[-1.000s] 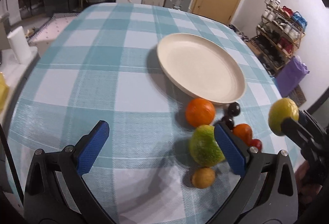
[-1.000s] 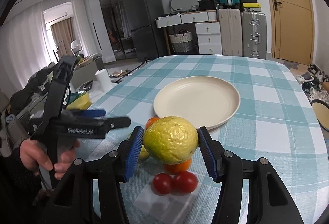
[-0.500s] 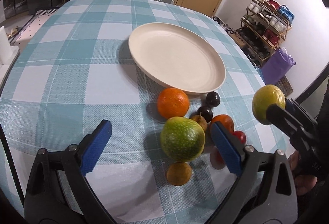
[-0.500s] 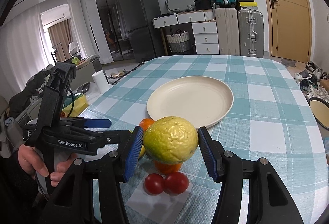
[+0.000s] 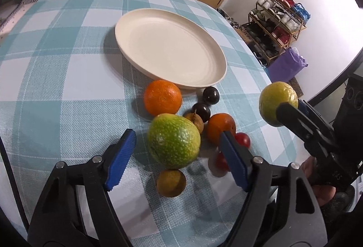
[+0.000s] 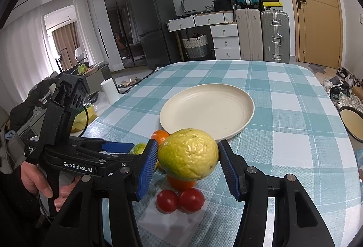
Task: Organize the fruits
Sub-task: 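Lift the yellow pomelo with the right tool while the left tool grasps the green-yellow citrus, then lower both fruits onto the cream plate and open both tools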
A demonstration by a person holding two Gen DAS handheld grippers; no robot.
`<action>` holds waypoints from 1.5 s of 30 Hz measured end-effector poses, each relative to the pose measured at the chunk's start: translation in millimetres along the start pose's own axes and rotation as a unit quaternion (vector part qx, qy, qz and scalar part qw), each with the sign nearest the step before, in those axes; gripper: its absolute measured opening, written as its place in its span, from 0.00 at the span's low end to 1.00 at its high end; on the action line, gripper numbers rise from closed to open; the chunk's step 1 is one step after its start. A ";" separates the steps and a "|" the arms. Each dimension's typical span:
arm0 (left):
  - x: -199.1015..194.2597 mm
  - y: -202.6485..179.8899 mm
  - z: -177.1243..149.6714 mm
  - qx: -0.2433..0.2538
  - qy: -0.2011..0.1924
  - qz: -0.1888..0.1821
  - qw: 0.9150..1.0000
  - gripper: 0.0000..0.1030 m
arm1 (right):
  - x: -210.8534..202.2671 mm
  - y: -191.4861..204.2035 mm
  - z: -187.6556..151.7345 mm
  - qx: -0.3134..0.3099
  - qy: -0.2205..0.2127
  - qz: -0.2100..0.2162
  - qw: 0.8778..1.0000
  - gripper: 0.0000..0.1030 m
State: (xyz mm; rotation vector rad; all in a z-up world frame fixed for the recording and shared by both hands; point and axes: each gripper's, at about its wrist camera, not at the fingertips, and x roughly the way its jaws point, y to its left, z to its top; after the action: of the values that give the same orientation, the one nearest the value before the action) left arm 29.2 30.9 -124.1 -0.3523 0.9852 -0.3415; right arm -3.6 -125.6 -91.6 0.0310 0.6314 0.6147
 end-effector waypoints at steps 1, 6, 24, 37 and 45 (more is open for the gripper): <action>0.8 0.4 -0.1 -0.003 0.003 -0.006 1.000 0.64 | 0.0 0.1 -0.1 0.000 0.000 0.000 1.000 0.54; 1.7 2.4 -2.2 -0.008 0.008 -0.018 1.000 0.45 | 0.9 -0.8 -1.0 0.002 0.000 0.000 1.000 0.54; -17.1 12.4 4.3 -0.024 -0.005 -0.045 0.999 0.45 | 2.3 -5.1 -1.8 0.013 0.001 0.003 1.000 0.54; -47.0 24.6 78.6 -0.027 -0.046 -0.057 0.997 0.45 | 27.7 -24.5 30.7 0.039 -0.001 0.035 0.999 0.54; -17.2 33.0 136.0 -0.029 -0.041 -0.051 0.997 0.45 | 58.7 -42.8 66.9 0.052 0.005 0.051 0.997 0.54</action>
State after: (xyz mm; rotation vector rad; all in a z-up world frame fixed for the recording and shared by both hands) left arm 140.4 85.9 -57.0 -0.4675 0.8998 -0.3878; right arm 94.0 -118.3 -78.1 0.1581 0.6751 0.6808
